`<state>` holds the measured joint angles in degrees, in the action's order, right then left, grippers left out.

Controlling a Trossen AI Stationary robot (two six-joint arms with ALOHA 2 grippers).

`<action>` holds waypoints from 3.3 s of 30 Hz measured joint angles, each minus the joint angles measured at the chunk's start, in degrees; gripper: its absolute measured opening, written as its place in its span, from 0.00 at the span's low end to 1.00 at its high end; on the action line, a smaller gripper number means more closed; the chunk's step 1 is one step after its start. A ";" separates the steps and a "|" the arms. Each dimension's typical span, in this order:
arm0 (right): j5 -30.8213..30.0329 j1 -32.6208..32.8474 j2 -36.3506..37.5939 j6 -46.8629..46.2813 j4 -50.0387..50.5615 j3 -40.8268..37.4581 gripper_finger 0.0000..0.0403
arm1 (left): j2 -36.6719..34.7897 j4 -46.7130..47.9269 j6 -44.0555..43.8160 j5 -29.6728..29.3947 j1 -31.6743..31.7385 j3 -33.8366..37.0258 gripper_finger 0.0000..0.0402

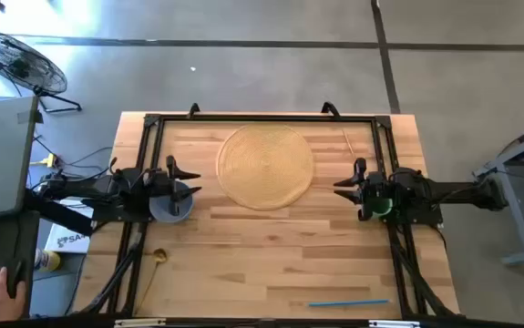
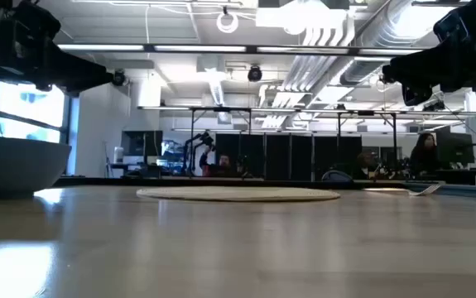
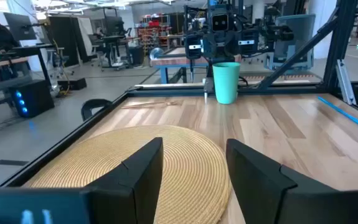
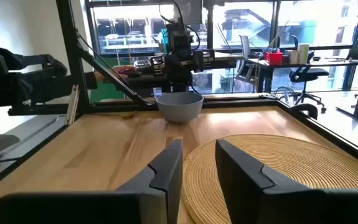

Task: Pick & Place Utensil

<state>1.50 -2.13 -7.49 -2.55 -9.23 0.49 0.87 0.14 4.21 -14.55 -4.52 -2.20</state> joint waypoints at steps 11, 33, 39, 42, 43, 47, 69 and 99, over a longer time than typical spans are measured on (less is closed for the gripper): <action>0.00 0.02 0.00 0.00 0.00 0.00 0.22 | -0.01 -0.02 0.00 -0.02 -0.01 0.00 0.43; 0.06 0.00 0.00 -0.49 -0.01 0.03 0.22 | 0.01 -0.02 0.00 -0.22 -0.01 0.00 0.43; 0.35 0.00 0.00 -1.52 0.00 0.31 0.22 | 0.01 -0.02 0.00 -0.22 -0.01 0.00 0.43; 0.35 0.00 0.00 -1.47 -0.04 0.33 0.22 | 0.01 -0.02 0.00 -0.20 -0.01 0.00 0.43; 0.37 0.00 0.00 -1.46 -0.02 0.35 0.22 | 0.01 -0.01 0.00 -0.20 0.01 0.00 0.43; 0.37 0.02 0.00 -1.50 -0.02 0.39 0.22 | 0.01 -0.02 0.00 -0.17 0.01 0.00 0.43; -1.39 0.00 0.00 -9.29 -24.77 0.55 0.22 | 0.00 0.00 0.00 0.02 0.00 0.00 0.43; -25.53 26.31 -35.34 -21.51 -22.49 16.60 0.20 | -0.01 0.00 0.00 -0.02 0.01 0.00 0.43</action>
<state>-24.04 24.18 -42.82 -24.06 -31.72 17.10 0.87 0.14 4.21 -14.57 -4.52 -2.20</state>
